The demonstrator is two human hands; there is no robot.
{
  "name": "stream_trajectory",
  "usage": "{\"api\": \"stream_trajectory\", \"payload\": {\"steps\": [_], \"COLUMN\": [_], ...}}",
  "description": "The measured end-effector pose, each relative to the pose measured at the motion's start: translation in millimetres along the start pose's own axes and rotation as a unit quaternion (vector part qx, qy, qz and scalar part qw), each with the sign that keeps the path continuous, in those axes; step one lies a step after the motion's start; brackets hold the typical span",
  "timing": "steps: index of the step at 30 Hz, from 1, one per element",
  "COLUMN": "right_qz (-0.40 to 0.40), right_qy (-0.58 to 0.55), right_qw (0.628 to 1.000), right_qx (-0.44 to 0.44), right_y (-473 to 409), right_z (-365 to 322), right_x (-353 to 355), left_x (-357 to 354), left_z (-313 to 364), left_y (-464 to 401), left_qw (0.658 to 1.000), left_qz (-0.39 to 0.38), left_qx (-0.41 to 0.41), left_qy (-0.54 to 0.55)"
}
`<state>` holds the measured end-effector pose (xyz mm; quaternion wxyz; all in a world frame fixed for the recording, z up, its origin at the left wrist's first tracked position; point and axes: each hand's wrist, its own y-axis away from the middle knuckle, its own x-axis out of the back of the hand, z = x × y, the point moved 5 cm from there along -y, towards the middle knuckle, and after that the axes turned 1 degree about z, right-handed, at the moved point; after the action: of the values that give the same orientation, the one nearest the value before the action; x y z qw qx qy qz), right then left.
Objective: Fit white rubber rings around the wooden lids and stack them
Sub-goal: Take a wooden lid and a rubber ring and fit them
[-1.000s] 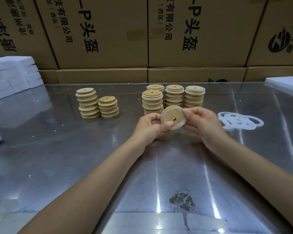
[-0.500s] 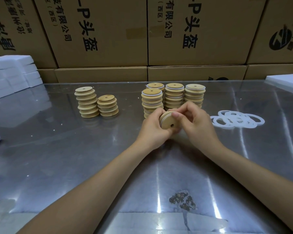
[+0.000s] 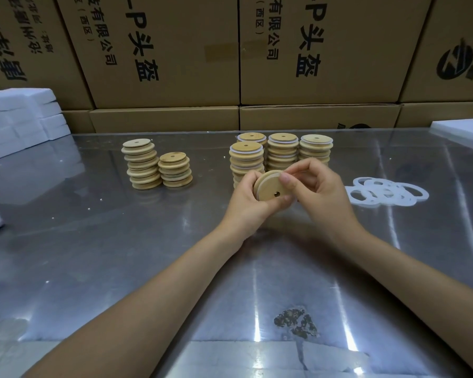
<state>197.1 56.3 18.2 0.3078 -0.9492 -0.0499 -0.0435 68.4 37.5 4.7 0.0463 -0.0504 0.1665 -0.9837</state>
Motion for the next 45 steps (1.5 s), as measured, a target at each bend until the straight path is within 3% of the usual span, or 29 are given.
{"api": "stream_trajectory", "payload": {"steps": [3, 5, 12, 18, 26, 31, 34, 37, 41, 45], "right_qz": [-0.02, -0.029, -0.007, 0.012, -0.026, 0.023, 0.033, 0.006, -0.097, -0.055], "right_qy": [0.012, 0.008, 0.024, -0.046, -0.053, -0.056, -0.068, -0.018, 0.13, 0.181], "right_qw": [1.0, 1.0, 1.0, 0.995, 0.991, 0.989, 0.985, 0.991, 0.986, 0.981], "right_qx": [0.001, 0.001, -0.015, -0.091, -0.123, -0.131, -0.153, -0.13, -0.05, -0.03], "right_y": [2.8, 3.0, -1.6, -2.0, -1.4, -3.5, -5.2, -6.4, -2.0, -1.9], "right_z": [3.2, 3.5, 4.9, 12.4, 17.7, 25.3, 31.5, 31.4, 25.0, 26.7], "right_x": [-3.6, -4.4, 2.2, 1.7, 4.4, 12.5, 17.2, 15.2, 0.4, 4.0], "left_x": [6.3, 7.9, 7.8, 7.1, 4.4, 3.7, 6.3, 10.4, 13.9, 10.0], "left_z": [3.3, 3.3, -2.4, -3.1, -10.2, -8.2, -10.9, -12.4, -12.6, -11.7], "left_y": [-1.5, -1.7, -8.6, -8.7, -3.2, -5.6, -5.7, -5.4, -5.7, -5.7], "left_qw": [0.983, 0.971, 0.992, 0.998, 0.988, 0.995, 0.994, 0.993, 0.99, 0.989], "left_qz": [0.033, 0.033, 0.027, 0.004, -0.027, -0.056, -0.057, -0.039, -0.019, -0.037], "left_qx": [-0.069, -0.086, -0.05, -0.026, 0.105, 0.08, 0.094, 0.108, 0.126, 0.125], "left_qy": [-0.168, -0.219, -0.115, -0.058, 0.112, 0.007, 0.008, 0.026, 0.062, 0.065]}}
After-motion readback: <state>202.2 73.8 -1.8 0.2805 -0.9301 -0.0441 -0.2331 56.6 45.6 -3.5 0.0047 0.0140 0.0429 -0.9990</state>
